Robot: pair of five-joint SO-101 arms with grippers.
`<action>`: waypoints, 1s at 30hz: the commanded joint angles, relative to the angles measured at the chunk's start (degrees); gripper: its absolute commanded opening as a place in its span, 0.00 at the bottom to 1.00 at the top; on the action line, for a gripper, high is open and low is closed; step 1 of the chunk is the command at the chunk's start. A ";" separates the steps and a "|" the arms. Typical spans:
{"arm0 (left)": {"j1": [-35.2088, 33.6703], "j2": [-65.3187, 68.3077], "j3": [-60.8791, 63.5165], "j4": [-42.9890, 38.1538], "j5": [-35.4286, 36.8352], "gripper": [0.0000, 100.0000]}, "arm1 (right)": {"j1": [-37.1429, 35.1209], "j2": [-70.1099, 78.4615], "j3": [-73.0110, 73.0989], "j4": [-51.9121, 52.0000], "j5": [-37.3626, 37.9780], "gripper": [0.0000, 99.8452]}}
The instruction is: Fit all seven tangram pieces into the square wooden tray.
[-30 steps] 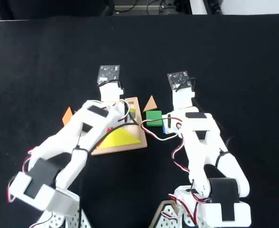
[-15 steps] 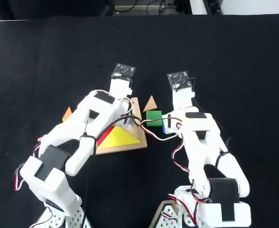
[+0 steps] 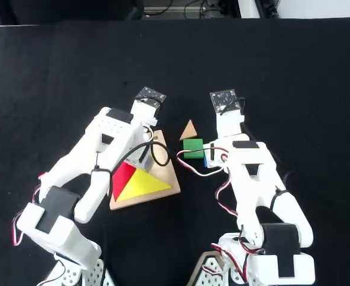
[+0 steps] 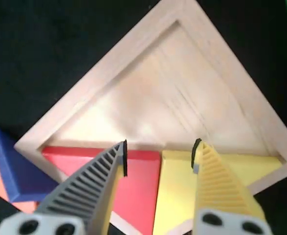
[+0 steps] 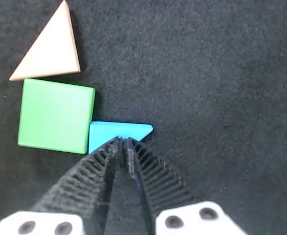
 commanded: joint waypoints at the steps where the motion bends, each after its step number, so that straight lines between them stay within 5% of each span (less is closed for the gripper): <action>1: 1.10 -2.81 -0.40 -1.67 -0.97 0.23 | -1.23 0.84 -3.30 0.00 0.53 0.01; 7: 7.43 -3.34 0.31 -0.53 -10.02 0.23 | -1.23 0.84 -3.30 0.00 0.53 0.01; 11: 4.79 -4.04 -0.57 2.90 -11.60 0.23 | -1.23 0.84 -3.30 0.00 0.62 0.01; 22: -24.84 -32.00 -2.68 14.15 -5.71 0.23 | -1.14 0.84 -3.56 0.18 0.53 0.02; 30: -45.85 -53.80 23.08 10.37 -2.90 0.23 | -0.97 0.48 -3.38 0.53 0.35 0.02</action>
